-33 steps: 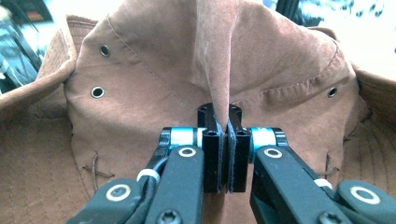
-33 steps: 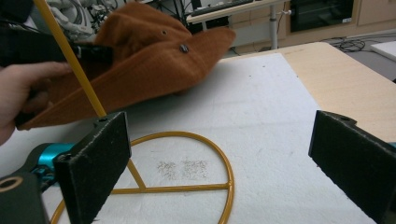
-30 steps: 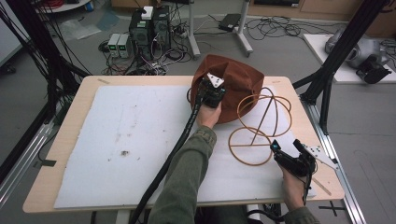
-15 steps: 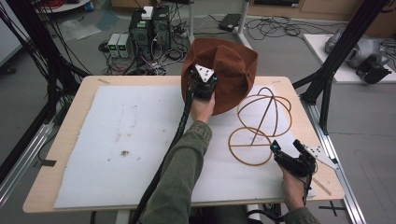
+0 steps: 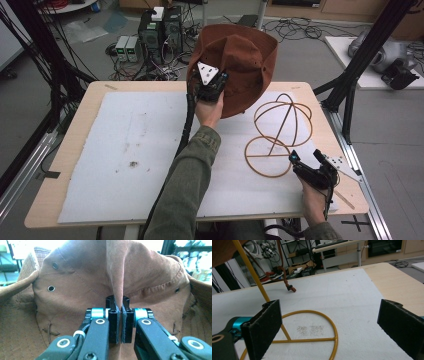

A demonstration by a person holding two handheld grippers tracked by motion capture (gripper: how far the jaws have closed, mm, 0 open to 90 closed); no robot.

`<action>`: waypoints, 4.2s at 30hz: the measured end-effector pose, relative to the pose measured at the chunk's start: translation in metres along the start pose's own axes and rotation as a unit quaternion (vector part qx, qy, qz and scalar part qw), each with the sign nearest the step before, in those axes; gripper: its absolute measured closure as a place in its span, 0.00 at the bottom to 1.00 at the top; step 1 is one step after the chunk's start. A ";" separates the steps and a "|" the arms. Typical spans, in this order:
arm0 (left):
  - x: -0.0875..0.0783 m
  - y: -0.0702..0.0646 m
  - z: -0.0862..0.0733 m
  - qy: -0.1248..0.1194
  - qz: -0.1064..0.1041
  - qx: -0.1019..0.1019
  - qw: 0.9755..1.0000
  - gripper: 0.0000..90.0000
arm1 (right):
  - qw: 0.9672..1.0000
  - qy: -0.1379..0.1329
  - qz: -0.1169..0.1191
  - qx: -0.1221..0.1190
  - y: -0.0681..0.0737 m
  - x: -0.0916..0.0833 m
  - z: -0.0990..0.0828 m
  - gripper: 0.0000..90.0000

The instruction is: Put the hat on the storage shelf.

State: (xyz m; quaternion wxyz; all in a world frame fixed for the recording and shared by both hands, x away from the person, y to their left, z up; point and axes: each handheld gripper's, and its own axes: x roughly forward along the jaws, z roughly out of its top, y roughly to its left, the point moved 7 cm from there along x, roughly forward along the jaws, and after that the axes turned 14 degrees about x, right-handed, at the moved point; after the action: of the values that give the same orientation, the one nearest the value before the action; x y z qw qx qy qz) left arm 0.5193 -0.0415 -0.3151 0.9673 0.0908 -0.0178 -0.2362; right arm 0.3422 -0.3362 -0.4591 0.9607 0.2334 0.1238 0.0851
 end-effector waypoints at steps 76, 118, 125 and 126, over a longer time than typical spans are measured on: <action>-0.060 -0.105 0.075 -0.093 -0.420 0.087 0.899 0.96 | 0.999 -0.032 -0.029 -0.031 -0.002 -0.005 0.002 0.05; -0.057 -0.112 0.069 -0.070 -0.413 0.101 0.902 0.69 | 0.998 -0.042 -0.026 -0.050 0.002 -0.007 0.002 0.05; -0.057 -0.107 0.074 -0.084 -0.393 0.102 0.910 0.48 | 0.998 -0.041 -0.024 -0.048 0.001 -0.006 0.002 0.05; -0.058 -0.106 0.075 -0.086 -0.392 0.103 0.910 0.48 | 0.998 -0.041 -0.024 -0.048 0.001 -0.006 0.002 0.05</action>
State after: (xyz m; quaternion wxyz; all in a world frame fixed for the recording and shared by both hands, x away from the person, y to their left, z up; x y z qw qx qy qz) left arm 0.4139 -0.1198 -0.2602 0.7771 0.1690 -0.0887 -0.5998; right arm 0.3368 -0.3377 -0.4553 0.9769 0.1872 0.0856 0.0581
